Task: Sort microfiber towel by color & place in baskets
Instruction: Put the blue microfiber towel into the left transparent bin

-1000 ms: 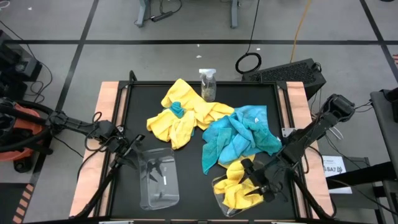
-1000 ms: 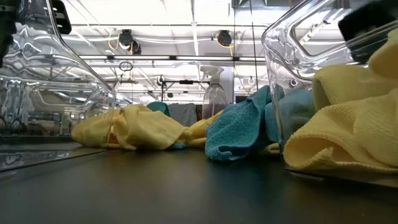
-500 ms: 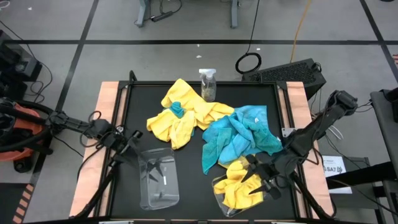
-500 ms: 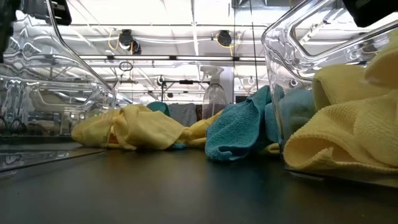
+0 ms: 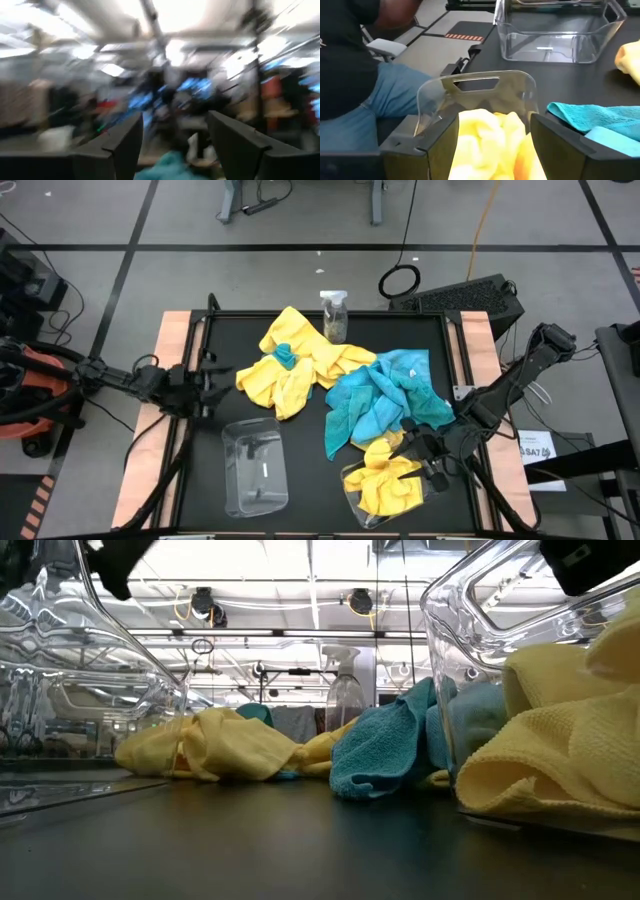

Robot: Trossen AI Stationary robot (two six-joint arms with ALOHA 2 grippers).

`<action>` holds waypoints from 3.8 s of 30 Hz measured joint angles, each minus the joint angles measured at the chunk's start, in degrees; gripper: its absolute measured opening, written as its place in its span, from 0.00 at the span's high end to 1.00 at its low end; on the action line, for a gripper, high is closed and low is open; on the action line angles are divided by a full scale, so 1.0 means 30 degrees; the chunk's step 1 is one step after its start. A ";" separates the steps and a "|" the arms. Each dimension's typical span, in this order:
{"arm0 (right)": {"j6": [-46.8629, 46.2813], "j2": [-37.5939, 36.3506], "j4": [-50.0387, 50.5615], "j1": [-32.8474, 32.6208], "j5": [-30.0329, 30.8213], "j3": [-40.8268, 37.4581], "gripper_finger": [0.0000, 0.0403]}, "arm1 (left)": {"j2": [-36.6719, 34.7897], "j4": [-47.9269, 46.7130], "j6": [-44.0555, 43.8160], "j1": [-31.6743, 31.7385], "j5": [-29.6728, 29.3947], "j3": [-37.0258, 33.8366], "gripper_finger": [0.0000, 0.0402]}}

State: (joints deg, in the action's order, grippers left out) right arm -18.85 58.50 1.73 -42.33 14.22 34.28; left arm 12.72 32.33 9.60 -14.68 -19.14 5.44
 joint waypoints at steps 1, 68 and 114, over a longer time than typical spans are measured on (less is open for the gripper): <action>0.0013 0.0000 0.0011 0.0000 0.0291 0.0000 0.41 | 0.0444 -0.1300 -0.0055 0.0036 -0.1260 0.0529 0.43; 0.1164 0.0022 -0.0018 0.0663 0.1734 0.0007 0.41 | 1.9803 -2.3369 0.0214 1.0413 0.4597 2.5602 1.00; 0.0719 0.0022 -0.0054 0.1129 0.2179 0.0015 0.41 | 1.7863 -3.2312 -0.4154 -0.3438 0.6615 2.9637 1.00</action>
State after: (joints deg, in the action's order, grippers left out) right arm -16.69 58.57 1.56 -38.94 20.75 34.33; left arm 66.31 -64.61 -2.86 -24.99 0.70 94.36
